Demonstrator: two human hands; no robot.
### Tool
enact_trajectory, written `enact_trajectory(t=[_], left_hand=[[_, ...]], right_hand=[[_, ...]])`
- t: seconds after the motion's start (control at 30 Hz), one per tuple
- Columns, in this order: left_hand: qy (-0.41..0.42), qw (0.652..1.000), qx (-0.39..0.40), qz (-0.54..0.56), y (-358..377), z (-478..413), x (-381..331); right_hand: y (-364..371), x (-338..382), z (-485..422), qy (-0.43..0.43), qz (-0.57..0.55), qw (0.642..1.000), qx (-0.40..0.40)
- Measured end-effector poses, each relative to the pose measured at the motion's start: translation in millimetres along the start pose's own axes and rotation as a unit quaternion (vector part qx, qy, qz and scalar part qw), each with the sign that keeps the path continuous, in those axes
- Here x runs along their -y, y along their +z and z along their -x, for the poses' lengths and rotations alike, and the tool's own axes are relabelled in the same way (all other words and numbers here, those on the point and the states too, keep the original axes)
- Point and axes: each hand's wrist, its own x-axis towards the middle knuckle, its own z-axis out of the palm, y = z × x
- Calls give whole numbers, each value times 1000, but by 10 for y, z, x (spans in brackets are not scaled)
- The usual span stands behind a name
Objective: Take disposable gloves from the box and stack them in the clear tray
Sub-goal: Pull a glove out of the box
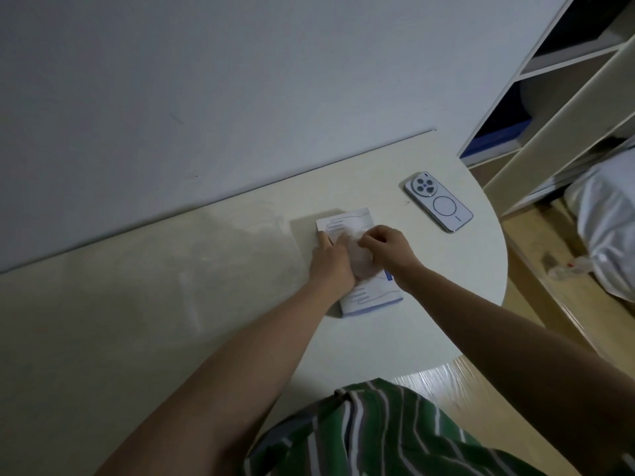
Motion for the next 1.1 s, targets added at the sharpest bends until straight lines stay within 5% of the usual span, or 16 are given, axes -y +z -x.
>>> enact_trajectory(t=[0.13, 0.5, 0.73, 0.87, 1.0, 1.1], left_hand=[[7, 1000, 9, -15, 30, -15, 23], [-21, 999, 8, -40, 105, -33, -44], [-31, 999, 24, -14, -57, -118, -235], [8, 986, -68, 155, -208, -96, -388], [-76, 883, -48, 461, -334, -49, -565], [-123, 879, -34, 459, -311, -28, -518]], right_hand=[[10, 15, 4, 9, 118, 993, 20], [-328, 343, -17, -71, -163, 984, -20], [-665, 398, -135, -67, -91, 994, 4], [-755, 405, -216, -24, -69, 997, -15], [-731, 428, -219, -48, -74, 994, 59], [-674, 452, -178, -66, -100, 984, 129]])
